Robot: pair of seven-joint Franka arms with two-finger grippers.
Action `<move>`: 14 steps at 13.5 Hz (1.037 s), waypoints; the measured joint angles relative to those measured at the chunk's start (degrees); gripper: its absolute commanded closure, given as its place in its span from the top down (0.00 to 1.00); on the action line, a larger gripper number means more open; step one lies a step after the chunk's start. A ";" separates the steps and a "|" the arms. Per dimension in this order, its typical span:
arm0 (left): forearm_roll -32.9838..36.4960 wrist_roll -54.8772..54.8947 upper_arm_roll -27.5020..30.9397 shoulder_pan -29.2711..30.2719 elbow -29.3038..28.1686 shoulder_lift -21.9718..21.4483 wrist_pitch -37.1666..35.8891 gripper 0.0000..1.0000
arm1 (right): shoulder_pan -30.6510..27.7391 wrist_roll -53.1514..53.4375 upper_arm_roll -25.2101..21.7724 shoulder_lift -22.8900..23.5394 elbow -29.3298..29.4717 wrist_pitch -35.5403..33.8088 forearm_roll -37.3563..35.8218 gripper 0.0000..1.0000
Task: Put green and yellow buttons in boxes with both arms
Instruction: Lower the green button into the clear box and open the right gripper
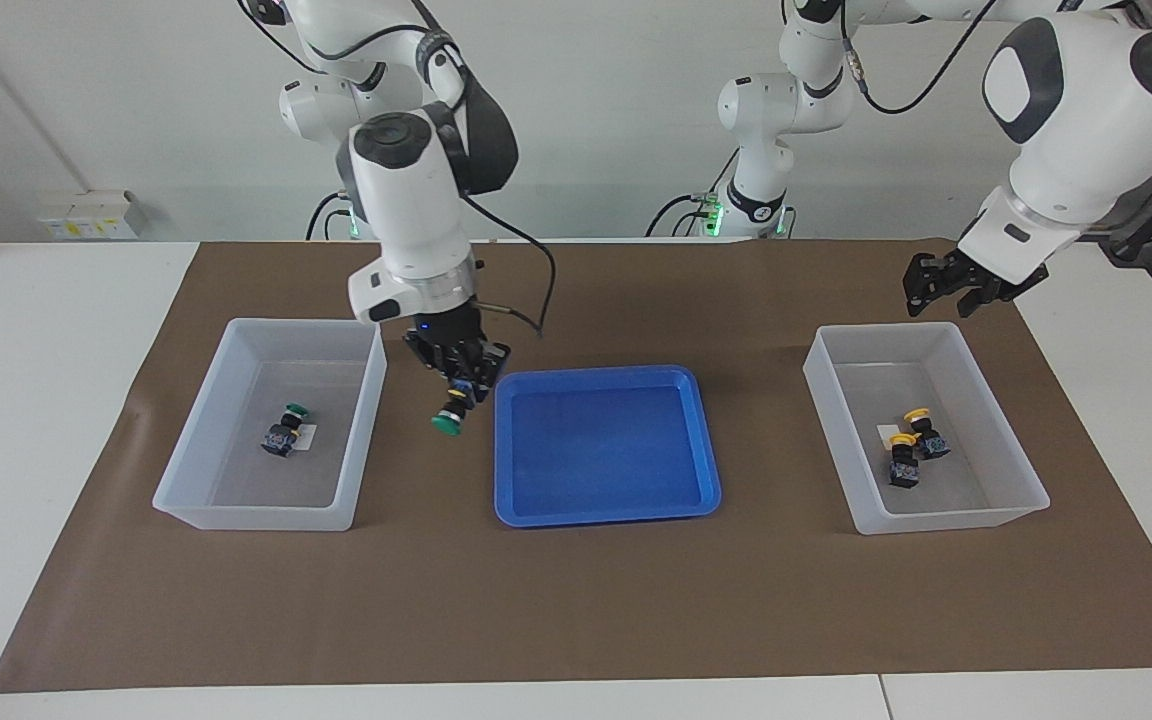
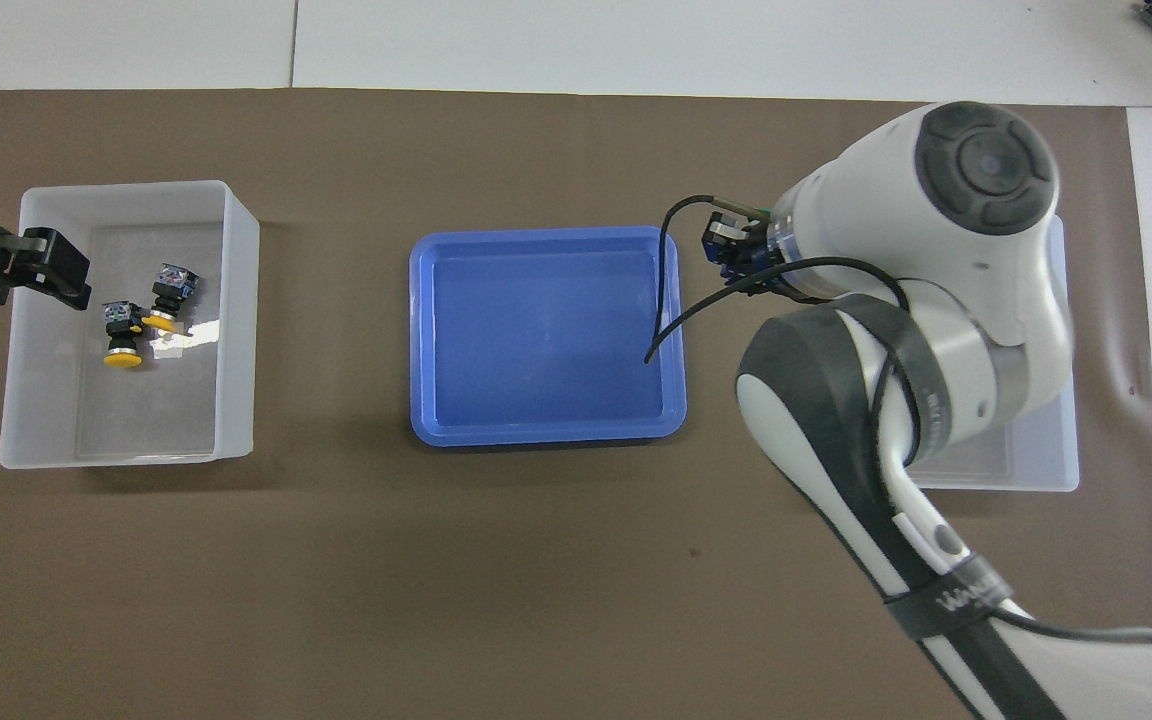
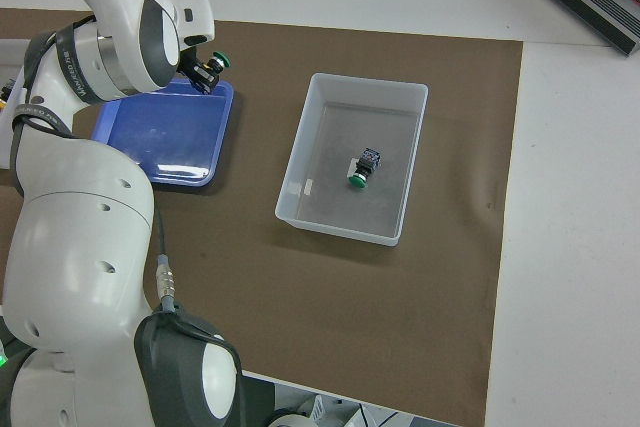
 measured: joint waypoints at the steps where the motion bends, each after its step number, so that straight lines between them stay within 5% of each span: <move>1: 0.00 -1.65 -0.02 -0.06 -0.86 -1.51 -0.57 1.00 | -3.39 -6.71 -0.07 -1.18 -1.32 -1.27 0.00 0.00; 7: 0.00 -3.92 -0.03 -0.57 -16.22 -9.17 8.40 1.00 | -19.07 -39.92 -0.19 -3.82 -19.37 9.56 0.02 0.03; 10: 0.00 -3.94 -0.06 -0.60 -20.66 -11.35 11.23 1.00 | -20.01 -42.91 0.06 -4.14 -25.83 17.03 0.02 0.41; 11: 0.00 -4.00 -0.09 -0.63 -20.90 -11.67 11.43 1.00 | -19.77 -42.91 0.31 -4.11 -28.03 20.17 0.02 0.77; 12: -0.01 -4.23 -0.13 -0.64 -20.91 -11.90 11.64 1.00 | -19.61 -42.91 0.48 -4.07 -29.70 22.60 0.02 1.00; 14: -0.58 -5.74 -0.34 -0.67 -20.91 -12.17 12.19 1.00 | -19.63 -42.91 0.55 -4.08 -30.59 23.87 0.02 1.00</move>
